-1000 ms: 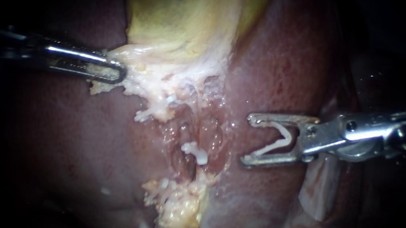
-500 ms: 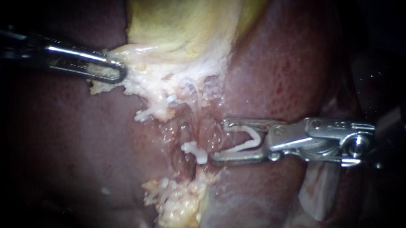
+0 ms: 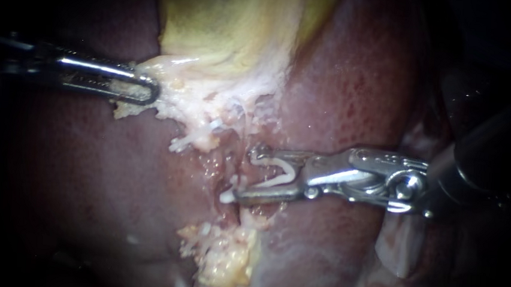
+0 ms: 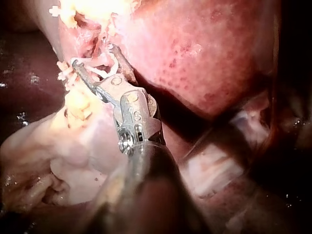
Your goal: Clipping second clip right tube
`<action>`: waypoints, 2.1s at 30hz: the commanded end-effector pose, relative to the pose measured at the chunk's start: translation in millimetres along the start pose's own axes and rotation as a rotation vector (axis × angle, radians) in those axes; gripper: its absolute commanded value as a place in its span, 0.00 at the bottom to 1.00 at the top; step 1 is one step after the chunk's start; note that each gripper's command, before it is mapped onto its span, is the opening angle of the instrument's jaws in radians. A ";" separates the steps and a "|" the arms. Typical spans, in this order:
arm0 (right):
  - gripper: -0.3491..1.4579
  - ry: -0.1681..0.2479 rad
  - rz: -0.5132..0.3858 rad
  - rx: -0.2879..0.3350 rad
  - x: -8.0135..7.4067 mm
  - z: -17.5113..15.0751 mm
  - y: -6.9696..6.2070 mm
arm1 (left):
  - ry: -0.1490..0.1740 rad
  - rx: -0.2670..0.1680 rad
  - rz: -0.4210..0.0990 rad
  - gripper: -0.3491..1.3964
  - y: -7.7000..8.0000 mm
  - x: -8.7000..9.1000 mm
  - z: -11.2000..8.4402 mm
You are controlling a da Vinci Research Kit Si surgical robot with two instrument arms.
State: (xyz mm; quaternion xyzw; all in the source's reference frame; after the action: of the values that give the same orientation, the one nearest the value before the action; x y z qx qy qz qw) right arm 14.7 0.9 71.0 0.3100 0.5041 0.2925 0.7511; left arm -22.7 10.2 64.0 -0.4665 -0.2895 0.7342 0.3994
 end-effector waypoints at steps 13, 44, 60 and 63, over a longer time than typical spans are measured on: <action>0.46 0.047 0.056 0.031 0.0 1.0 0.0 | 0.000 0.000 0.000 0.00 0.0 0.0 0.0; 0.43 0.044 0.052 0.209 0.8 1.0 -3.4 | 0.000 0.000 0.000 0.00 0.0 0.0 0.0; 0.14 0.051 0.048 0.196 0.8 0.1 -3.0 | 0.000 0.000 0.000 0.00 0.0 0.0 0.0; 0.02 0.050 0.048 0.197 0.7 0.0 -3.0 | 0.000 0.000 0.000 0.00 0.0 0.0 0.1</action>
State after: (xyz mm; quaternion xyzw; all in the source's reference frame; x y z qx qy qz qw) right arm 15.1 -0.5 68.3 0.3879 0.5411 0.2687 0.6962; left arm -22.8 10.2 64.0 -0.4666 -0.2894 0.7341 0.3995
